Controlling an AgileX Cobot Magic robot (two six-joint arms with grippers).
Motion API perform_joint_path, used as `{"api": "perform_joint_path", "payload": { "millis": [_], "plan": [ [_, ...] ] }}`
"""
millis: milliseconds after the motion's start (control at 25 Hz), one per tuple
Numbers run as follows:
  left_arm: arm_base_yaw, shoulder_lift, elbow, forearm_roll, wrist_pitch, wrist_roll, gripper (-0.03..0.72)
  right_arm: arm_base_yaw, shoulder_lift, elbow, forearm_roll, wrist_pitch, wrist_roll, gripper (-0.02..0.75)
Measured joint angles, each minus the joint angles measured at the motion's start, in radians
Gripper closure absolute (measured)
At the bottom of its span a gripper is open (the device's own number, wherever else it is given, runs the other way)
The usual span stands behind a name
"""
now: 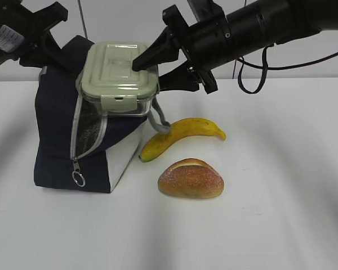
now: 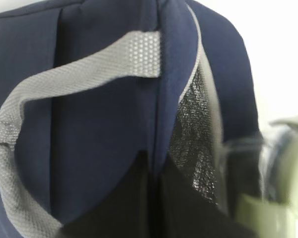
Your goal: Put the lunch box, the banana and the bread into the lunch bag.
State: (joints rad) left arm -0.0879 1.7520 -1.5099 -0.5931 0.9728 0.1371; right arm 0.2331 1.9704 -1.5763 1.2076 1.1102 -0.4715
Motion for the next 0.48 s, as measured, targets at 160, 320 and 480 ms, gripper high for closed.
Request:
{"api": "perform_joint_path", "payload": {
  "millis": [160, 320, 480],
  "plan": [
    [0.0, 0.0, 0.0, -0.002, 0.005, 0.0, 0.691, 0.0, 0.011, 0.0, -0.031, -0.065, 0.006, 0.345],
    [0.0, 0.0, 0.0, -0.003, 0.01, 0.0, 0.691, 0.01, 0.012, -0.002, -0.089, -0.115, 0.032, 0.345],
    [0.0, 0.0, 0.0, -0.003, 0.016, 0.0, 0.691, 0.048, 0.012, -0.002, -0.192, -0.162, 0.085, 0.345]
  ]
}}
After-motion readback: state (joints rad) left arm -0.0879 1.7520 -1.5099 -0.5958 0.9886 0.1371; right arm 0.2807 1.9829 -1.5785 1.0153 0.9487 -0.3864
